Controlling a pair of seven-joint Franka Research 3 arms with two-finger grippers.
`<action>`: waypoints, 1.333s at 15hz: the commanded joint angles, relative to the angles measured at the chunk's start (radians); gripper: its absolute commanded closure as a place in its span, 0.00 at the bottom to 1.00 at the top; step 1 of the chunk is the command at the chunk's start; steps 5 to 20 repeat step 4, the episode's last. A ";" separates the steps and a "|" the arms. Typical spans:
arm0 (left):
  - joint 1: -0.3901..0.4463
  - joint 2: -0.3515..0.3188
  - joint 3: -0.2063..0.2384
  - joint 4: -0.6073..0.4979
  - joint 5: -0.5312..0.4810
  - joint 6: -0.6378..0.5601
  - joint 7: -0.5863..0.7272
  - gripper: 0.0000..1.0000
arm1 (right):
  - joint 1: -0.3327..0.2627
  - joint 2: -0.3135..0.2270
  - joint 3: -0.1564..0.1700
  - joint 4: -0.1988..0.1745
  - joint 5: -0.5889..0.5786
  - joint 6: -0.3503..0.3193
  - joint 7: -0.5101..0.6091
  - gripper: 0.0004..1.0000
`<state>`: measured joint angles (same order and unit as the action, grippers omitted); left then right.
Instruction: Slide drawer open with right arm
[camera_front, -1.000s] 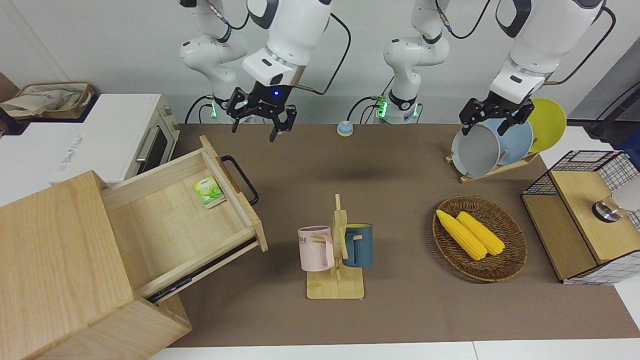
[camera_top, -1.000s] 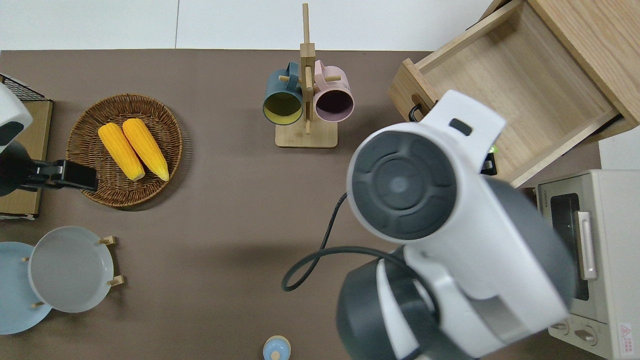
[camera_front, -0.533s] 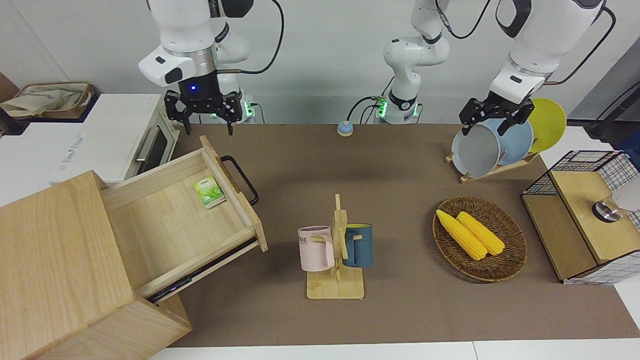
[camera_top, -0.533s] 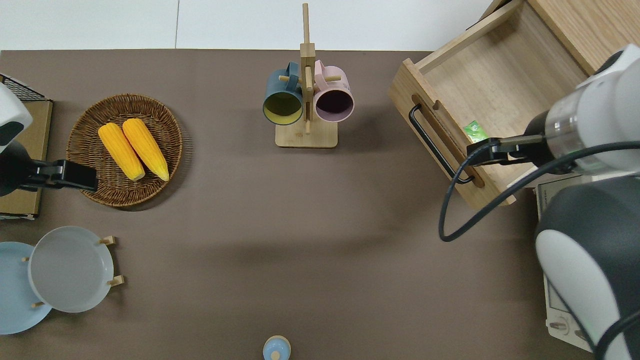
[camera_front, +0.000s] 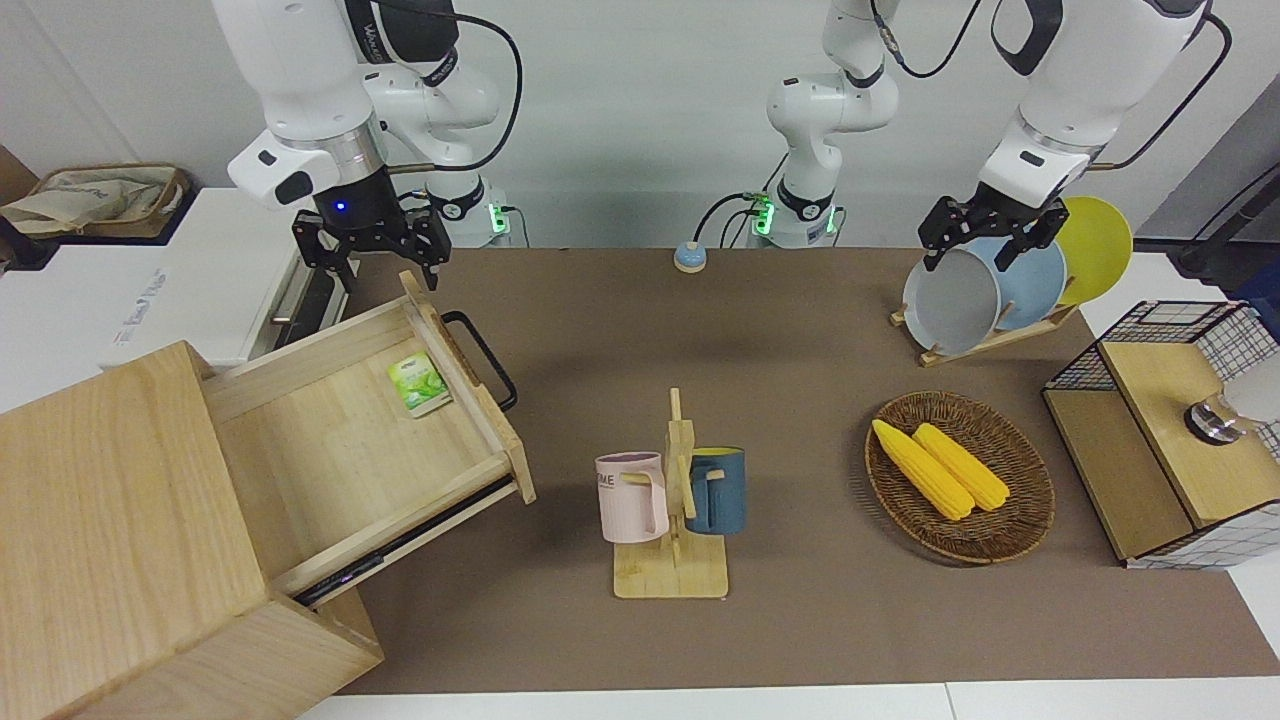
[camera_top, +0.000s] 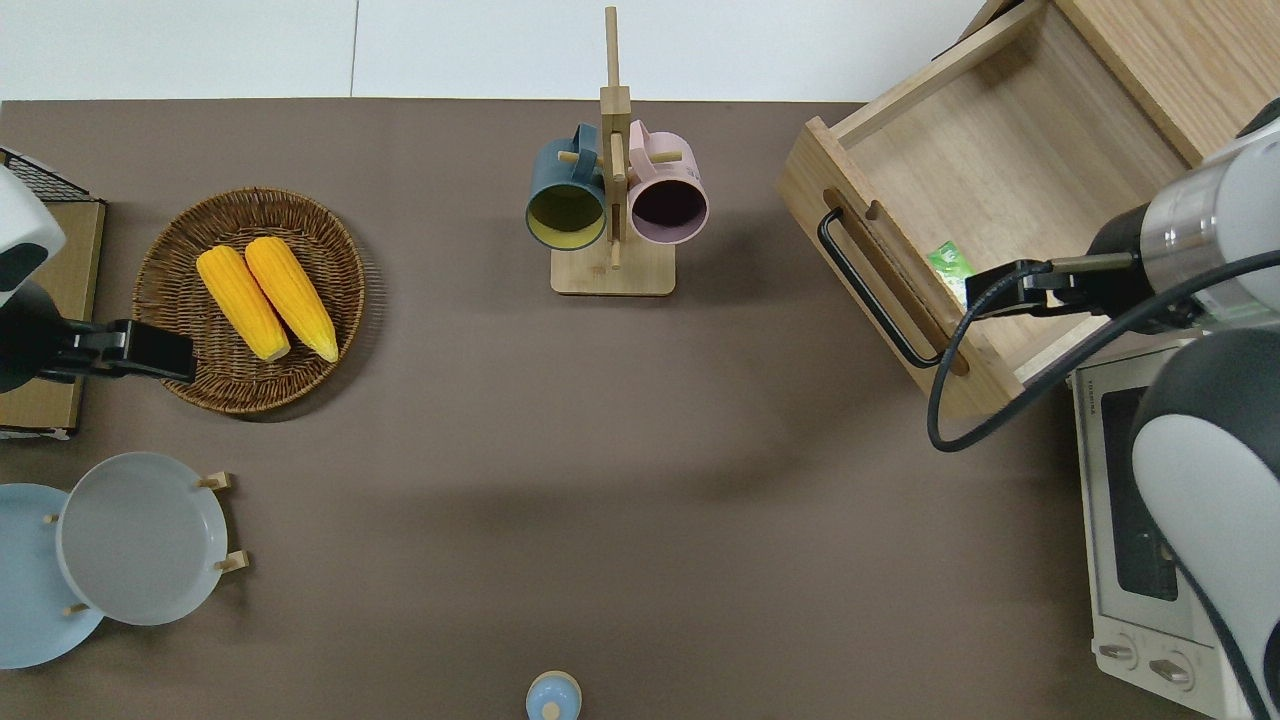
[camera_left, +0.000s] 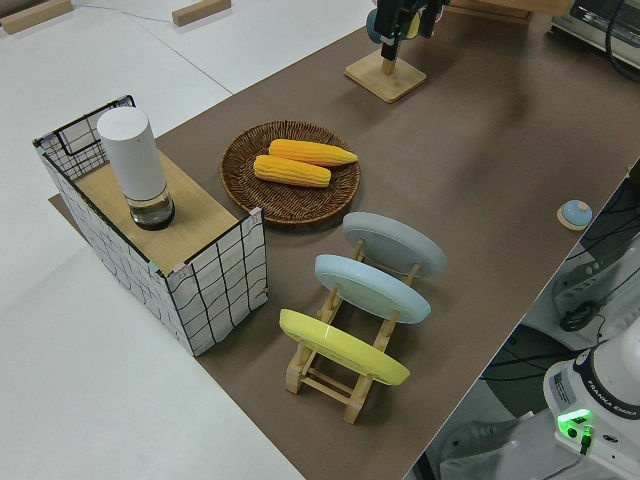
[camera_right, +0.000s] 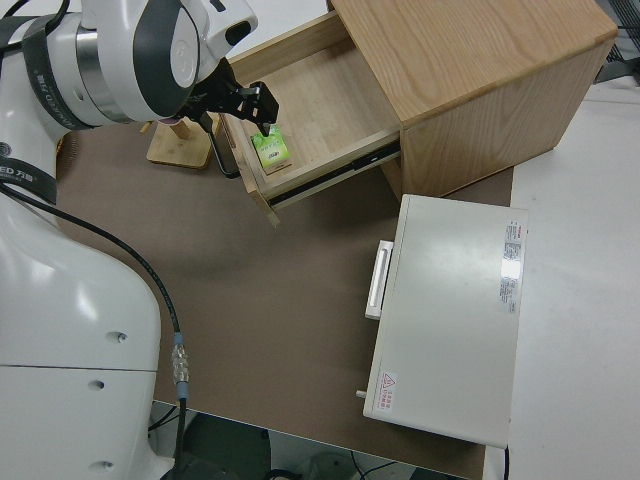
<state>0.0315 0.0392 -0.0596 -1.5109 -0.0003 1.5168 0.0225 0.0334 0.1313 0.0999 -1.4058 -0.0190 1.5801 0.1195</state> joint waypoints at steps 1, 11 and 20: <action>0.004 0.011 -0.006 0.024 0.017 -0.020 0.010 0.01 | -0.043 0.004 0.014 -0.022 0.033 0.021 -0.044 0.01; 0.004 0.011 -0.006 0.024 0.017 -0.020 0.010 0.01 | -0.043 0.004 0.014 -0.019 0.034 0.014 -0.043 0.01; 0.004 0.011 -0.006 0.024 0.017 -0.020 0.010 0.01 | -0.043 0.004 0.014 -0.019 0.034 0.014 -0.043 0.01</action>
